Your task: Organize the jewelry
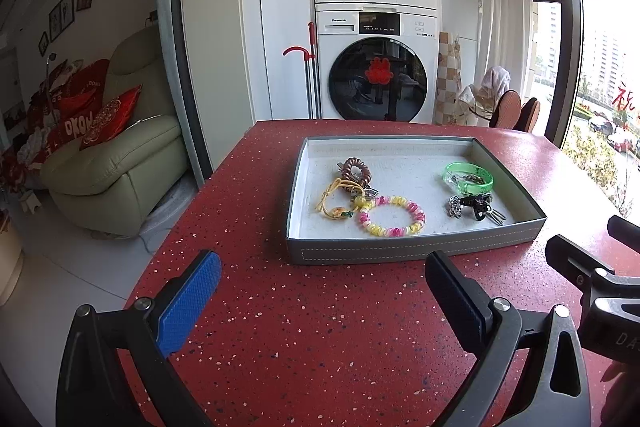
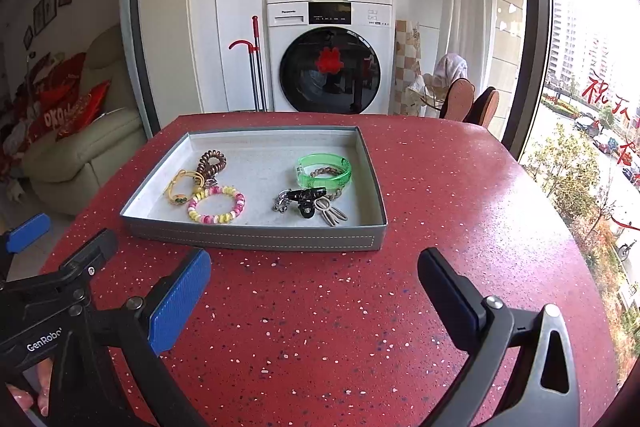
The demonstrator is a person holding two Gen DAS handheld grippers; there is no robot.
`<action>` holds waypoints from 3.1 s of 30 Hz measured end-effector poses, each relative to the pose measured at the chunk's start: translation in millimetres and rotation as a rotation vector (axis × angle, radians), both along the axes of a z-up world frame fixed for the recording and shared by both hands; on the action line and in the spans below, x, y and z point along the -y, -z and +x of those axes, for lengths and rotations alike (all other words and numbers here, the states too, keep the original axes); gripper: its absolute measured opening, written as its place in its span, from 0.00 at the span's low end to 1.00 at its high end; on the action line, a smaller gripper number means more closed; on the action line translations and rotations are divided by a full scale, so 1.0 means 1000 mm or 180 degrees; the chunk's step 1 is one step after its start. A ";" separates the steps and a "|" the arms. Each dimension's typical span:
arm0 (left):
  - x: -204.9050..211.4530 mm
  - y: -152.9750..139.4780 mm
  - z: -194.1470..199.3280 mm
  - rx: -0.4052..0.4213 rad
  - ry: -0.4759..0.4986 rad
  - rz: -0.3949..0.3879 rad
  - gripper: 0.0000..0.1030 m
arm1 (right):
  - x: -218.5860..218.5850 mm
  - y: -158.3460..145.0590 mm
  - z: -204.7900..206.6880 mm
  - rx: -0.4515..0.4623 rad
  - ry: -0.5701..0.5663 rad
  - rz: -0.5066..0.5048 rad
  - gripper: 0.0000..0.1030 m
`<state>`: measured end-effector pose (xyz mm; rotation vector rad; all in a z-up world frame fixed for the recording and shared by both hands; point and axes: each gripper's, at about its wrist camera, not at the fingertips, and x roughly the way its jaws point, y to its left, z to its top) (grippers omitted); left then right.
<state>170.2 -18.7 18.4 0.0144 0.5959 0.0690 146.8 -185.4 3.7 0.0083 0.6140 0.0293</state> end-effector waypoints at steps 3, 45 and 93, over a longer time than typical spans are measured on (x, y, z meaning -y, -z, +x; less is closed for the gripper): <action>0.000 0.000 -0.003 0.0029 0.0010 0.0008 1.00 | 0.002 0.001 -0.002 0.0035 0.0036 0.0016 1.00; -0.001 0.003 -0.008 0.0067 -0.0033 0.0042 1.00 | 0.005 -0.002 -0.009 0.0153 0.0086 0.0022 1.00; 0.001 0.002 -0.007 0.0042 -0.0019 0.0044 1.00 | 0.001 -0.007 -0.008 0.0160 0.0081 0.0043 1.00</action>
